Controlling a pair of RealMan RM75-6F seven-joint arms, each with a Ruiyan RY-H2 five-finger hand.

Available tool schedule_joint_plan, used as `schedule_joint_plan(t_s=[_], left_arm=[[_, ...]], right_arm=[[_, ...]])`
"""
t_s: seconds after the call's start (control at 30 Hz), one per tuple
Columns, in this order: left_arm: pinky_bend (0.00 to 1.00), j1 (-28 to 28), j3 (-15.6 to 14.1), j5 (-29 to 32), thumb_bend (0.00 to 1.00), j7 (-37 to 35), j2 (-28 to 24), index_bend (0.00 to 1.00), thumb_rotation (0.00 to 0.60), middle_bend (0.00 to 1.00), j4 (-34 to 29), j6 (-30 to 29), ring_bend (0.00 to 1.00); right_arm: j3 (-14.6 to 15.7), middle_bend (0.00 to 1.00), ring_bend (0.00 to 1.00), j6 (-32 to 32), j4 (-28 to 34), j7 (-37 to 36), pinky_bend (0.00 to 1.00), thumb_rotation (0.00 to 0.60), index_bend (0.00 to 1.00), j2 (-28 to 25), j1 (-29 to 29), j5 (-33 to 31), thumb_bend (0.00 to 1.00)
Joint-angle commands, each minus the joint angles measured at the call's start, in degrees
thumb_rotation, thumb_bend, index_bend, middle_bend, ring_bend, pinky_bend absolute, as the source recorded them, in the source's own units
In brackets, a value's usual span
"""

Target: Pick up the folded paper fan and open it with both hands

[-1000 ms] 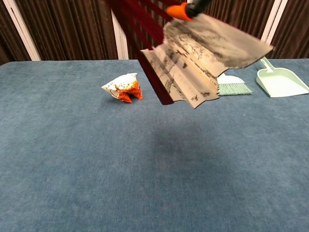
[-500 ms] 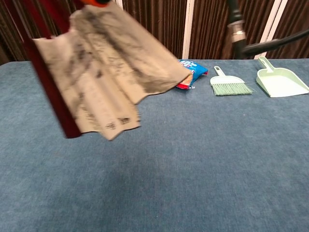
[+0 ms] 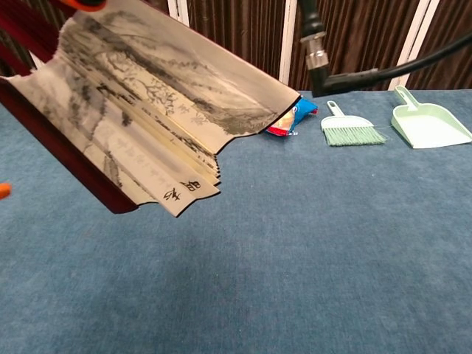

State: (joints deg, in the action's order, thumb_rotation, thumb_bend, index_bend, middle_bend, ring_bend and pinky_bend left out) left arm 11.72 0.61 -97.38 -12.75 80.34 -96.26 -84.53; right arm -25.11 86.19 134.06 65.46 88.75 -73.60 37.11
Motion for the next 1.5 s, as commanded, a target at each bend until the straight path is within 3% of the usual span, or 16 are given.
schedule_joint_plan(t_s=[0.03, 0.27, 0.87, 1.17, 1.37, 1.5], left_arm=[[0.09, 0.5, -0.5, -0.1, 0.26, -0.7, 1.6, 0.25, 0.6, 0.08, 0.6, 0.6, 0.0], [0.08, 1.0, -1.4, 0.3, 0.26, 2.1, 3.0, 0.25, 0.6, 0.08, 1.0, 2.2, 0.0], [0.09, 1.7, -0.8, 0.5, 0.28, 1.6, 5.7, 0.36, 0.6, 0.11, 0.4, 1.5, 0.0], [0.09, 1.4, -1.1, 0.3, 0.48, 1.3, 5.9, 0.51, 0.6, 0.18, 0.7, 0.5, 0.0], [0.09, 0.9, -0.5, 1.5, 0.54, 0.6, 5.2, 0.62, 0.6, 0.23, 0.5, -0.5, 0.0], [0.09, 0.9, -0.5, 1.9, 0.54, 0.6, 4.8, 0.64, 0.6, 0.25, 0.5, -0.3, 0.0]], right_arm=[[0.4, 0.14, 0.25, 1.0, -0.8, 1.0, 0.17, 0.6, 0.73, 1.0, -1.0, -0.3, 0.5], [1.2, 0.14, 0.25, 1.4, -2.8, 1.3, 0.17, 0.6, 0.73, 2.8, -2.3, -0.6, 0.5], [2.1, 0.14, 0.25, 1.7, -5.5, 1.1, 0.18, 0.6, 0.73, 7.0, -4.7, 1.9, 0.5], [1.9, 0.14, 0.25, 3.0, -6.5, 2.2, 0.18, 0.6, 0.73, 9.4, -5.7, 2.1, 0.5], [1.8, 0.14, 0.25, 3.5, -6.1, 1.7, 0.18, 0.6, 0.73, 9.4, -5.0, 1.7, 0.5], [2.0, 0.14, 0.25, 3.6, -5.7, 2.0, 0.18, 0.6, 0.73, 8.8, -4.7, 1.8, 0.5]])
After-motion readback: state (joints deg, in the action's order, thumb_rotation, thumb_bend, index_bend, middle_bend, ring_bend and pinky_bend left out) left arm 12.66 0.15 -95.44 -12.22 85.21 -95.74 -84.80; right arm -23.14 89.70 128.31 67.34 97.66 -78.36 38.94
